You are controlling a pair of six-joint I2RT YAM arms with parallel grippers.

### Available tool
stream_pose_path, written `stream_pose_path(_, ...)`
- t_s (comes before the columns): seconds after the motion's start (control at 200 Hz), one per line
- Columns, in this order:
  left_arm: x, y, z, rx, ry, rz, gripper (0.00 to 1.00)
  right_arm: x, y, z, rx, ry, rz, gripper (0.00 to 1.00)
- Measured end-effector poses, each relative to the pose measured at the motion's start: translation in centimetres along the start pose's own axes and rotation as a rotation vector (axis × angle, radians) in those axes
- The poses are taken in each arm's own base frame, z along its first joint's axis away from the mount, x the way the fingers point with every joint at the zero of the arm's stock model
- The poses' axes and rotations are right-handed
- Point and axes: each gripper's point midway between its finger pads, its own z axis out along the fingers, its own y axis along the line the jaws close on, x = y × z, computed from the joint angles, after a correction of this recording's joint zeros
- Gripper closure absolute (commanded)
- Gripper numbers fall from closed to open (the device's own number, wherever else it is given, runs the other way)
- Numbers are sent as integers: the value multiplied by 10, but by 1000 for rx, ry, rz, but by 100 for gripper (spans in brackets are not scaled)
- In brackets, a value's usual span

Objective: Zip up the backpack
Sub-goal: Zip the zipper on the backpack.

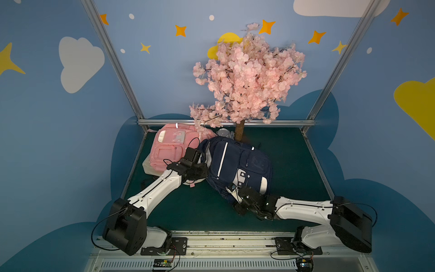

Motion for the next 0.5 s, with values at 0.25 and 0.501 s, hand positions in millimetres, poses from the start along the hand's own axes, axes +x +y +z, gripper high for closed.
stream_pose_path(0.25,-7,4,-2,0,-12,-16,93,-12,-9,25,152,76,-59,73)
stream_pose_path(0.501,-11,10,-5,-6,-21,-28,62,-21,-17,10,201,46,-39,100)
